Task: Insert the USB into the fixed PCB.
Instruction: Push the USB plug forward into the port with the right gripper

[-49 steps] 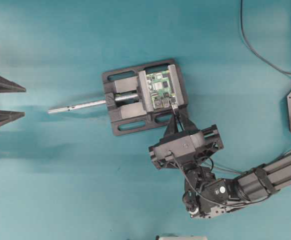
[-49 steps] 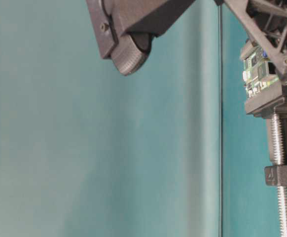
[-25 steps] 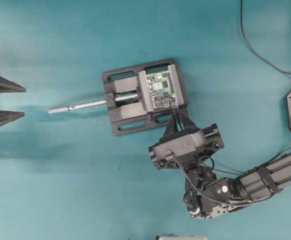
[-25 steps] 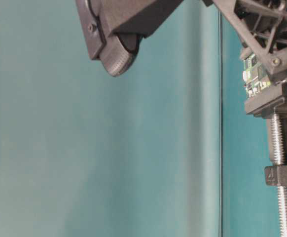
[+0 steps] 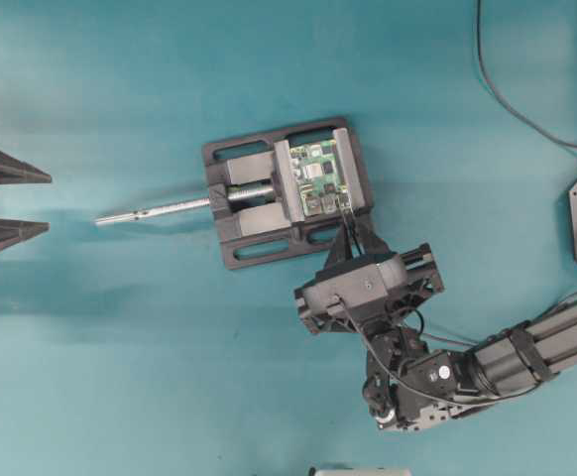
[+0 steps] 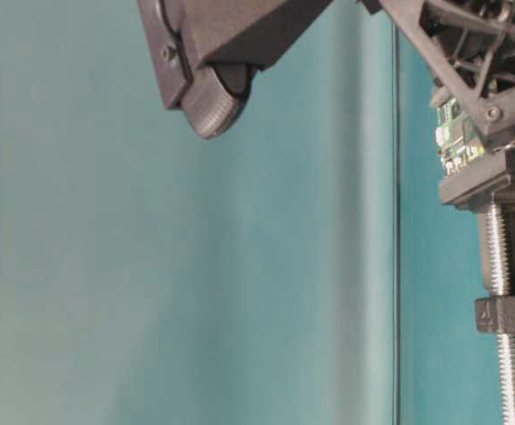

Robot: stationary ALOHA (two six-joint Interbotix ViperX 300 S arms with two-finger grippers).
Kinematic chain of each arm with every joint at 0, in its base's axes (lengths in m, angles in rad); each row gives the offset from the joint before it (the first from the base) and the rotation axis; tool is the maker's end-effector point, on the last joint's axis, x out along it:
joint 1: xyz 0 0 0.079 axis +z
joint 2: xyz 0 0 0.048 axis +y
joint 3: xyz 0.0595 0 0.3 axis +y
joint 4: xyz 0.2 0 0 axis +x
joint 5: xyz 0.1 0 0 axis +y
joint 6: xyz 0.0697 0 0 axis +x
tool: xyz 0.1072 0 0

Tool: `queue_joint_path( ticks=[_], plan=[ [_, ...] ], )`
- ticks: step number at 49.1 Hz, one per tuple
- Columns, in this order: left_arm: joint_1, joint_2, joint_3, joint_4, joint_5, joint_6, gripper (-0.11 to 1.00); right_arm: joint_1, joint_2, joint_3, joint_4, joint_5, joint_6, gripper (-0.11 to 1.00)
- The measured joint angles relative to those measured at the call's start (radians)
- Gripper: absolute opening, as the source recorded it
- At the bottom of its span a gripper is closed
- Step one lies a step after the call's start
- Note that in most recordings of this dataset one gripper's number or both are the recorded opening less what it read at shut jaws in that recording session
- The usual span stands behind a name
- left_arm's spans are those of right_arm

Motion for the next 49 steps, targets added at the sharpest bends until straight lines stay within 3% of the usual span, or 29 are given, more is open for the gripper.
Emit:
queue_joint_path(
  ticks=[49],
  plan=[
    [-0.002, 0.000, 0.000, 0.000, 0.000, 0.000, 0.95, -0.031, 0.018, -0.041, 0.000, 0.000, -0.003, 0.21]
  ],
)
